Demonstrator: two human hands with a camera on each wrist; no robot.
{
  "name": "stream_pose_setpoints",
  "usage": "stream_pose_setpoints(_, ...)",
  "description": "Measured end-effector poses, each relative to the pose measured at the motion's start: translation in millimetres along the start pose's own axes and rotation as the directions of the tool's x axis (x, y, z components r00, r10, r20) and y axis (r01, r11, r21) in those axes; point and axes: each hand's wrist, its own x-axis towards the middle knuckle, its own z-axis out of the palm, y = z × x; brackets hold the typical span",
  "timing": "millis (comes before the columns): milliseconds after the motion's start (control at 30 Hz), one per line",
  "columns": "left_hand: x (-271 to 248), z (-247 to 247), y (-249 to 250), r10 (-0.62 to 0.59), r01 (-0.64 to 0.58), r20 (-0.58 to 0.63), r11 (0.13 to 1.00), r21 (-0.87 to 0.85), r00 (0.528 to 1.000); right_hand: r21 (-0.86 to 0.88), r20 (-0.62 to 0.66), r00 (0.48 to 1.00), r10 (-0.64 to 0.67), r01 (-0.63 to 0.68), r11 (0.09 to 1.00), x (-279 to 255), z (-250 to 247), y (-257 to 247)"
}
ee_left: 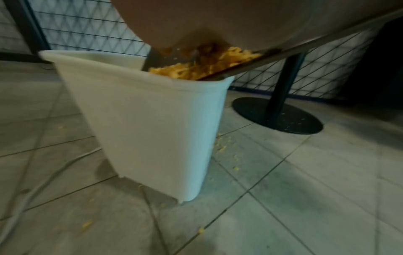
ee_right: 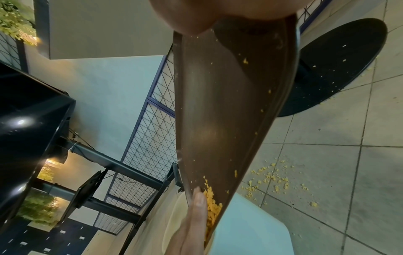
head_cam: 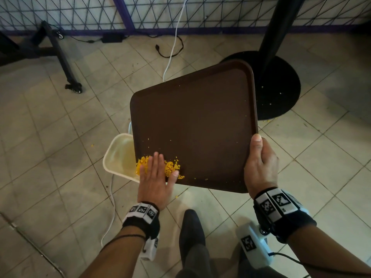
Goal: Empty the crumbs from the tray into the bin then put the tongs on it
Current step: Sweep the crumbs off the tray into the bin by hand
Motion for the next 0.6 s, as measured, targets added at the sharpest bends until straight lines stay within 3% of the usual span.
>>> stream_pose_setpoints(133, -4, -9, -13, -0.017, 0.017, -0.022, 0.999, -0.03, 1.0, -0.006, -0.005, 1.0, -0.005, 0.005, 1.0, 1, 0, -1)
stream_pose_setpoints(233, -13, -17, 18, 0.137, -0.142, -0.084, 0.988, -0.064, 0.987, -0.005, -0.005, 1.0, 0.007, -0.007, 1.0, 1, 1, -1)
stream_pose_setpoints(333, -23, -6, 41, 0.299, -0.299, -0.05, 0.954, 0.014, 0.953, -0.007, -0.01, 1.0, 0.006, -0.006, 1.0, 1, 1, -2)
stream_pose_setpoints(600, -21, 7, -32, 0.07, -0.082, 0.075, 0.981, 0.174, 0.995, -0.007, -0.007, 1.0, 0.007, -0.007, 1.0, 0, -1, -4)
